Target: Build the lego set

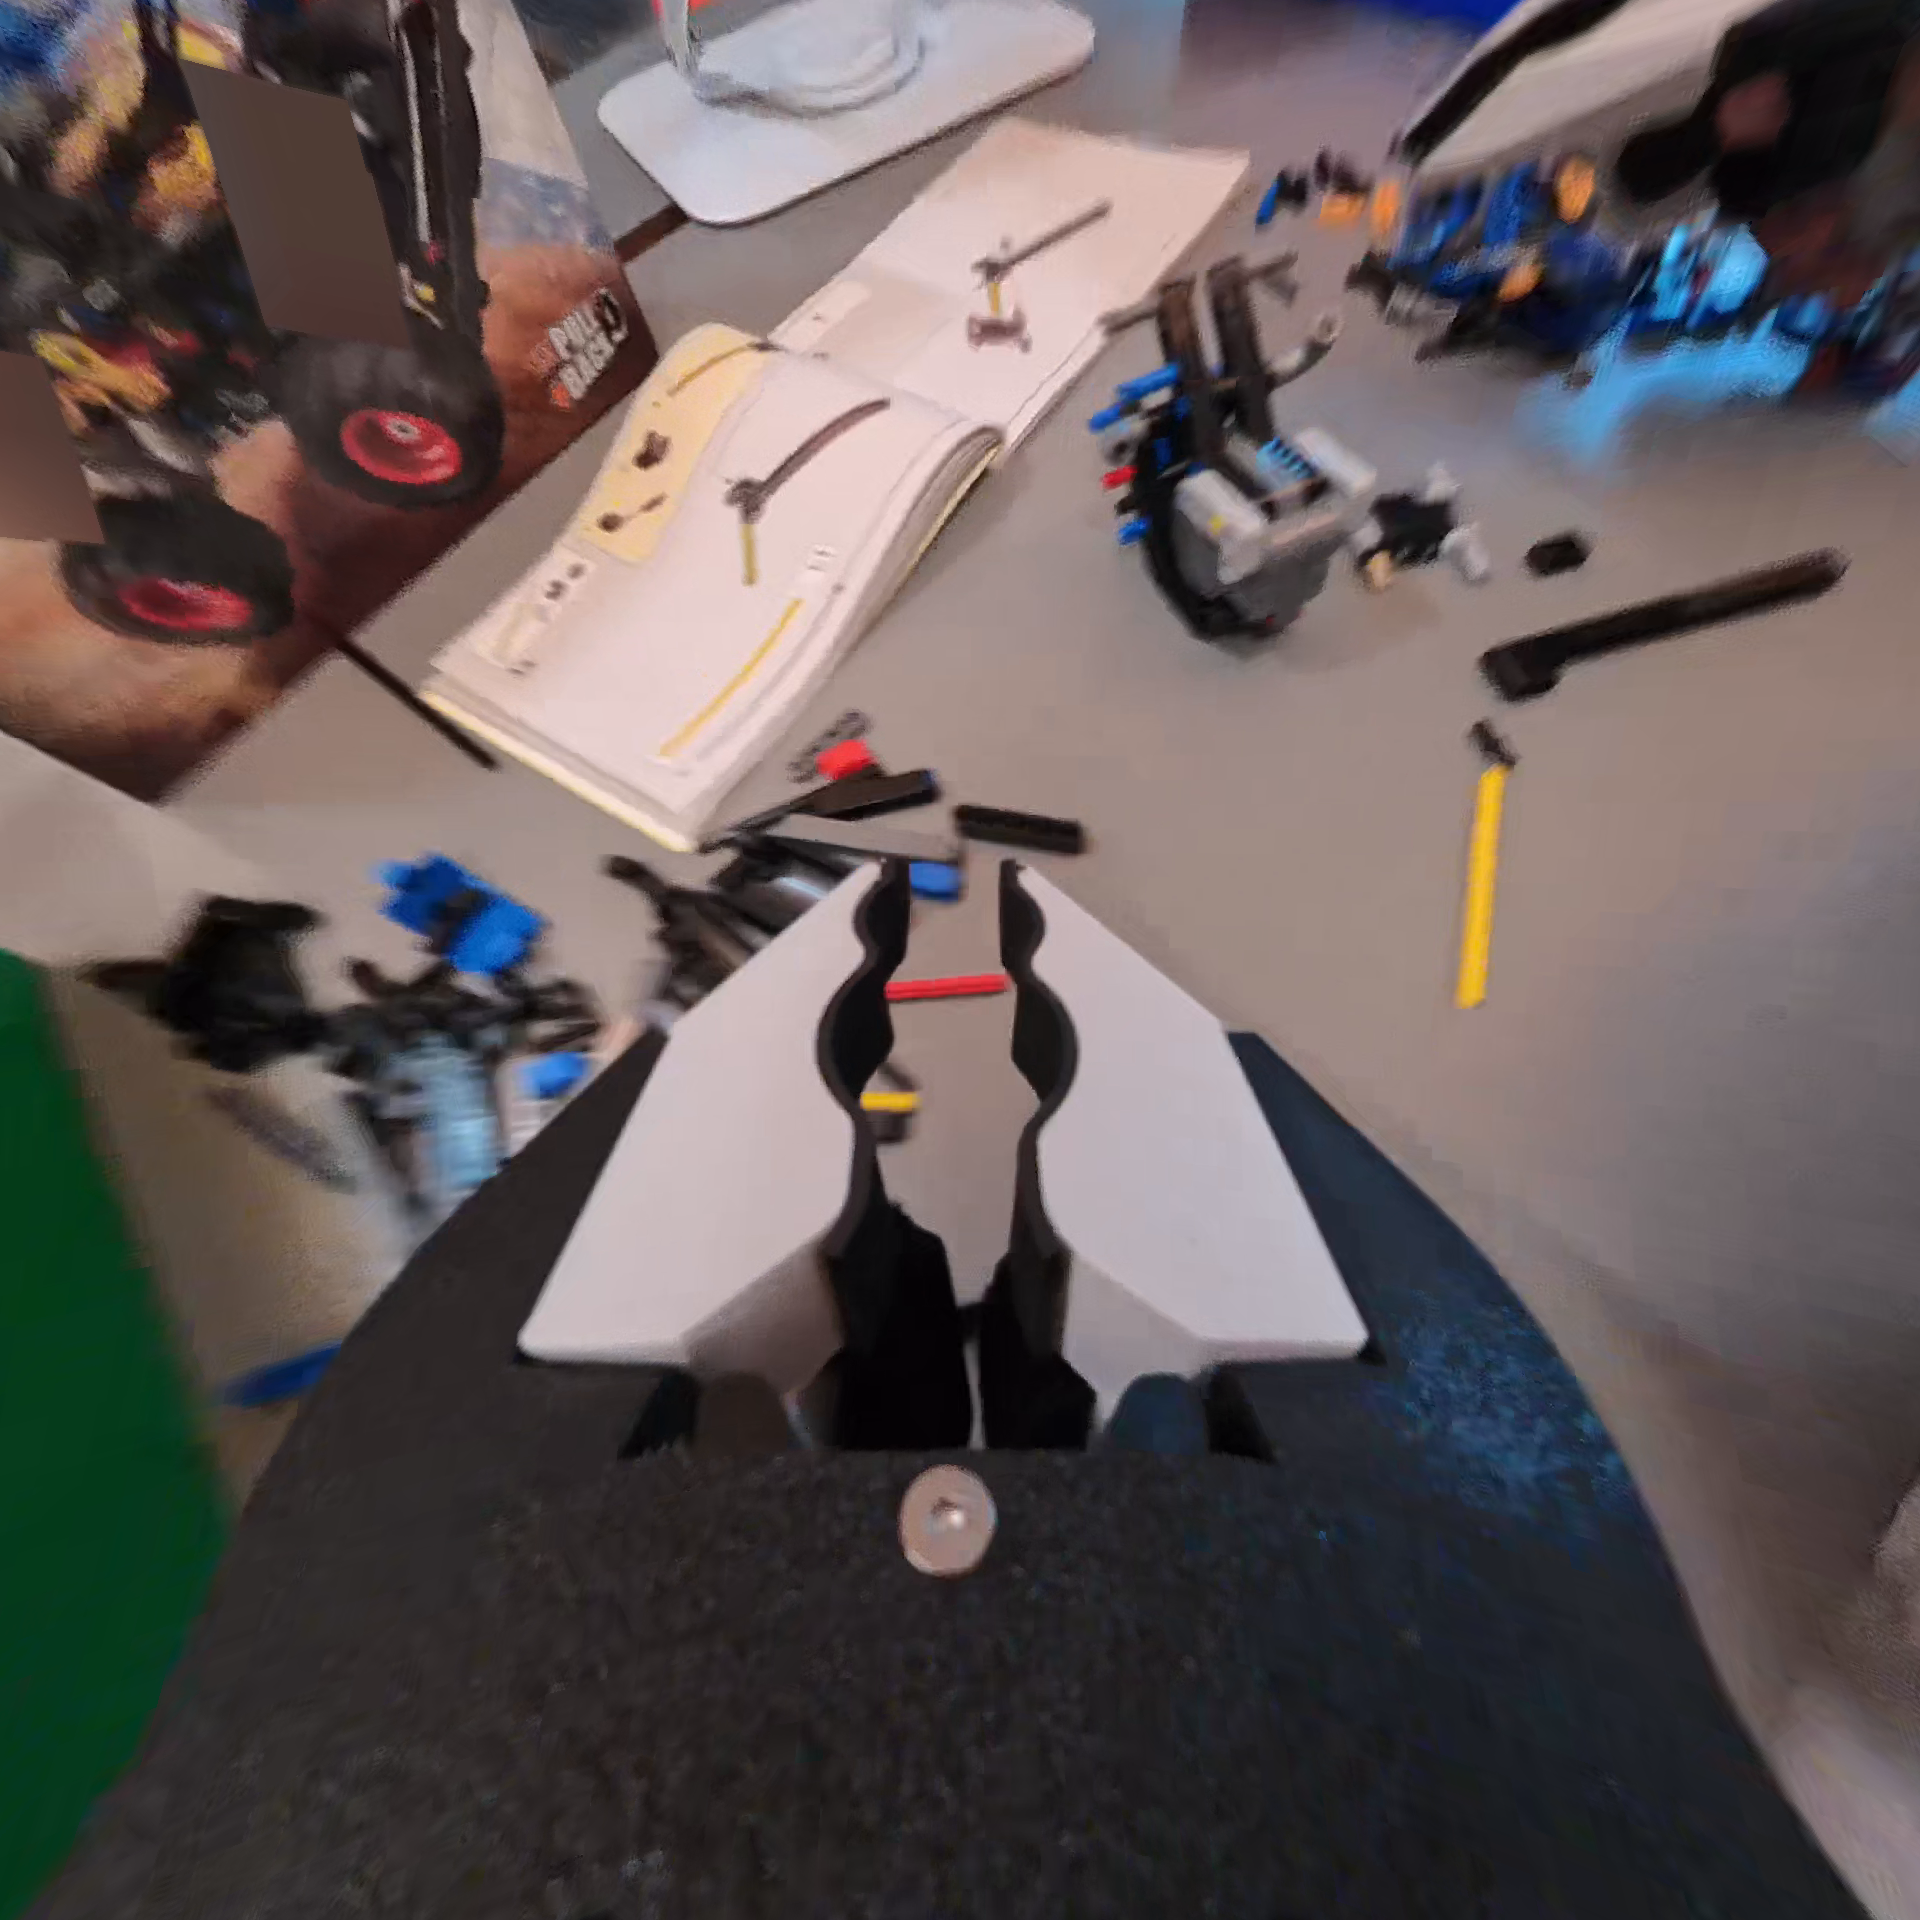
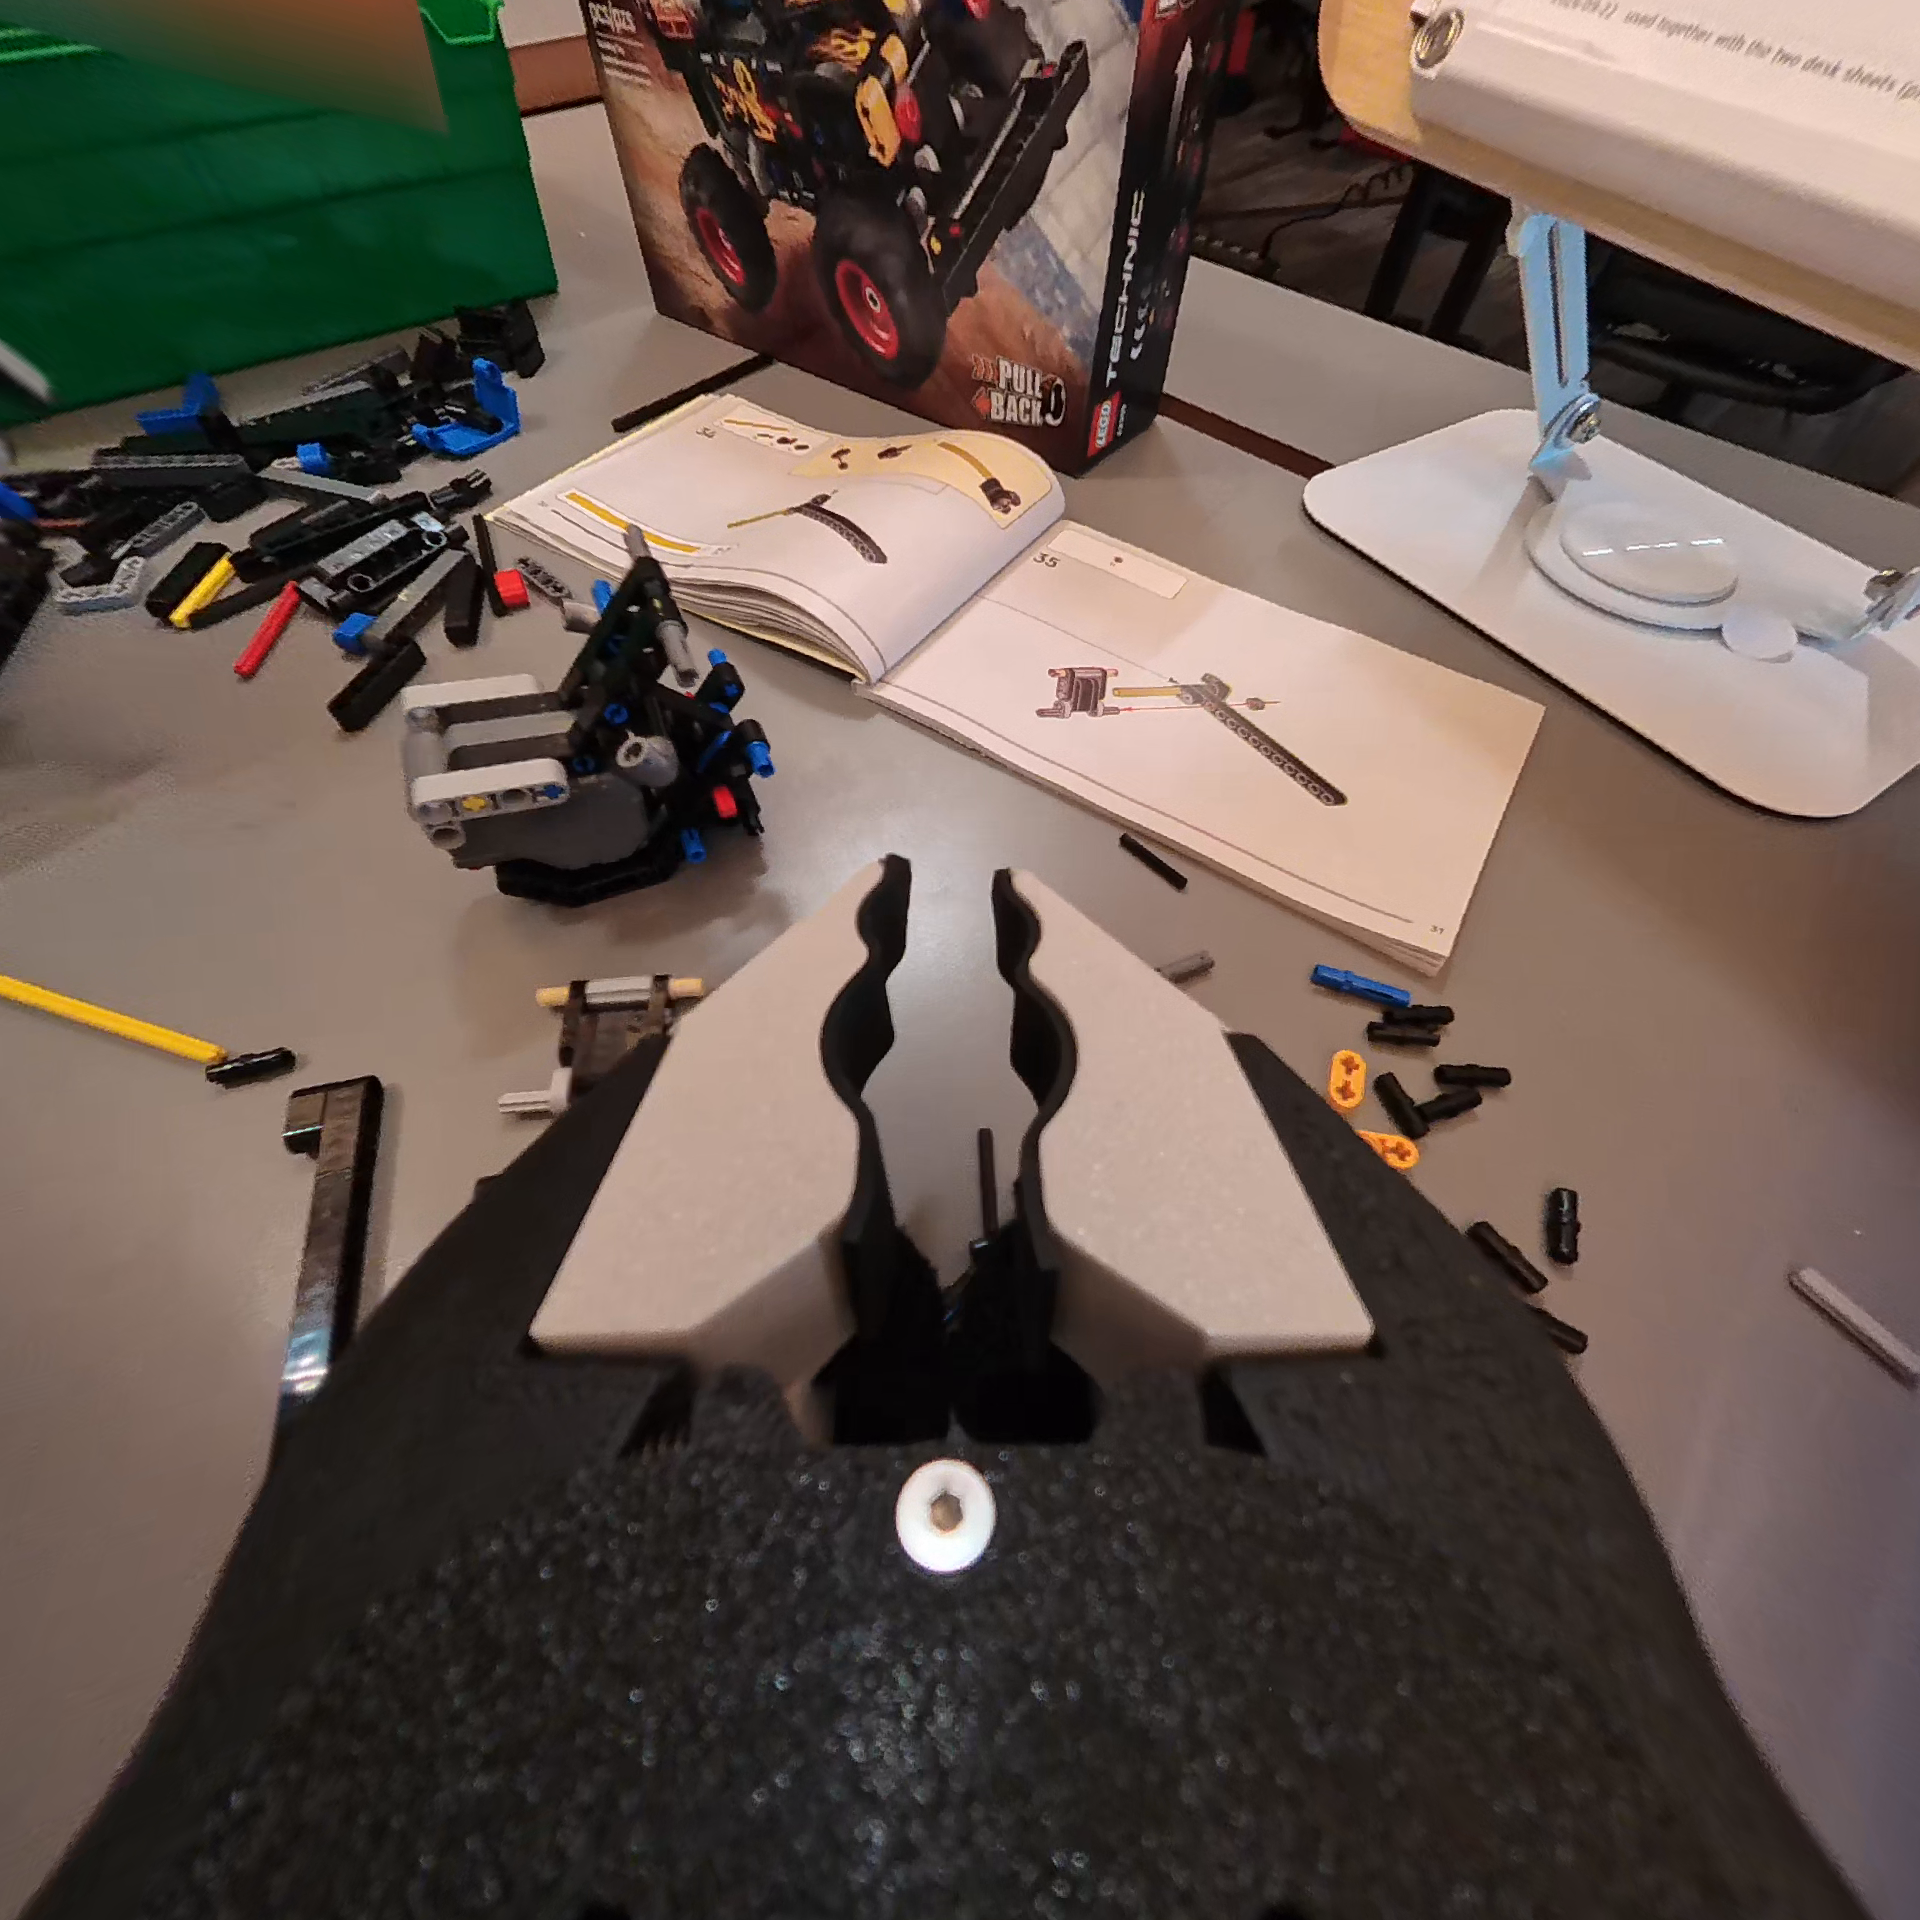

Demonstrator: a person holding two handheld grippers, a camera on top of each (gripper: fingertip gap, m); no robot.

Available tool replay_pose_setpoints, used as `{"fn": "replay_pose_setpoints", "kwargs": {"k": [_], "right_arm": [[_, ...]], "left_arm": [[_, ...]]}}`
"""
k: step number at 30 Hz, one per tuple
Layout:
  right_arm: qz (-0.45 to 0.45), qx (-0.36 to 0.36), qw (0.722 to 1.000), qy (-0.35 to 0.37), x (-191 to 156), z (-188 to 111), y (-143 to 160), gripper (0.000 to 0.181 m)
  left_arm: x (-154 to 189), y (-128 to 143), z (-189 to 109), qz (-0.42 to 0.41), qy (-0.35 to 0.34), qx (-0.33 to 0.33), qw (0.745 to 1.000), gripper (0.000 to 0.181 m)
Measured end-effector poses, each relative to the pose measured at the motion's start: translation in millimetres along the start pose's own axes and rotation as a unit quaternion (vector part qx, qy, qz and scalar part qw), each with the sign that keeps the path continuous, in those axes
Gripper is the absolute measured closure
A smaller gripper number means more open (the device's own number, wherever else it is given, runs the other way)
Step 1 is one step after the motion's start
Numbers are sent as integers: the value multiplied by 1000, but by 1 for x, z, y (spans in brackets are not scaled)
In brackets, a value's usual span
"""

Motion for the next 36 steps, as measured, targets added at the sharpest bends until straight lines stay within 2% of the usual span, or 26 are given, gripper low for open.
{"fn": "replay_pose_setpoints", "kwargs": {"k": [3,4,7,8,11,17,30,33,36], "right_arm": [[0,11,1000,-11,-5,-3,-4,165],[-2,12,1000,-14,-7,-3,-5,165],[-11,16,1000,-14,-10,-5,-7,166],[-13,18,1000,-14,-10,-6,-8,166],[-13,24,1000,-13,-10,-9,-10,166],[-12,28,999,-14,-8,-14,-12,166],[-10,18,1000,-16,-6,-13,-9,166],[-10,15,1000,-15,-6,-13,-8,166],[-11,12,1000,-13,-5,-12,-7,167]], "left_arm": [[-63,-20,-12,115,-1,-118,986,160],[-85,-24,-11,158,1,-153,975,160],[-130,-16,4,224,71,-281,930,156],[-138,-10,10,244,100,-316,911,153],[-150,-2,37,284,172,-337,881,157],[-165,28,65,285,224,-435,824,154],[-162,38,76,253,255,-444,821,167],[-162,33,75,246,245,-429,834,166],[-164,16,72,217,196,-401,868,166]]}}
Point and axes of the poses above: each gripper's, where its closed fingertips meet, z out along the fingers, y out of its underside, x = y × z across the jaws, the point moved 6 cm from there along -z, back along the fingers, and after that the axes turned 9 degrees about x, right-handed, at the moved point
